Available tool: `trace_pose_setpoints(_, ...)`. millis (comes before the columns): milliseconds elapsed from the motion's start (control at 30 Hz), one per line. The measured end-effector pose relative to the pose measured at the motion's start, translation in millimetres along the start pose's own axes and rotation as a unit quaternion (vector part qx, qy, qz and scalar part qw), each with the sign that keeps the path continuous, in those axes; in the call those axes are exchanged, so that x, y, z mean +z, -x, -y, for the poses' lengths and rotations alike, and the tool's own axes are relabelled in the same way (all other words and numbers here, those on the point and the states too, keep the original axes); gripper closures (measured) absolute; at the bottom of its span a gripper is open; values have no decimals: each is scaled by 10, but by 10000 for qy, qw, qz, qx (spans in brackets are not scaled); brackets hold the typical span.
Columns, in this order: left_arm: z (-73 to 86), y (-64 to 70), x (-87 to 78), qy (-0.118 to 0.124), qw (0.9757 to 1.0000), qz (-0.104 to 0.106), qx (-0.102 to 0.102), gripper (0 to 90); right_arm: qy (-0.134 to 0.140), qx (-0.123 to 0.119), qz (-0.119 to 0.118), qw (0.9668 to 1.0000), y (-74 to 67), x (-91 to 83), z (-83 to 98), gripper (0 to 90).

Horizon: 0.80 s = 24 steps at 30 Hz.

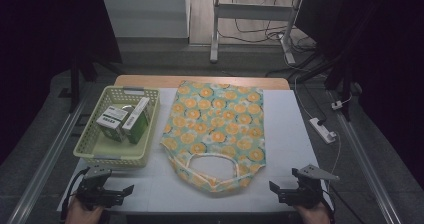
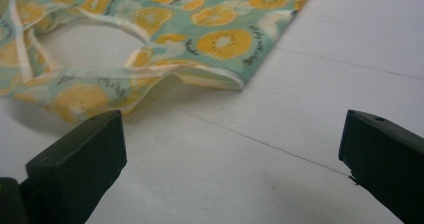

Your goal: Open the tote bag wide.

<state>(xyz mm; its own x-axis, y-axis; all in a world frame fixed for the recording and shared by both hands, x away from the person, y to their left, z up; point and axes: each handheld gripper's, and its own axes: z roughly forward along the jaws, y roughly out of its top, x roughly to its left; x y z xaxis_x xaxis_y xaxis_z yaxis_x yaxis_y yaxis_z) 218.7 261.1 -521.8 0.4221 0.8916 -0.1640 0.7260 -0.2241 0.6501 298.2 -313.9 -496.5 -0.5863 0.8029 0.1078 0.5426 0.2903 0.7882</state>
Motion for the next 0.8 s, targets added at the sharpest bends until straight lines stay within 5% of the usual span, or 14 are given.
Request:
trace_pose_setpoints(233, 8, -2, -9, 17, 10000, 40, -6, 26, -108, -233, -88, 9996, -43, 30, -11, 0)
trace_pose_setpoints(800, 4, 17, -3, -12, 9999, 64, 95, 25, -213, -333, -179, 9991, -55, 51, -16, 0)
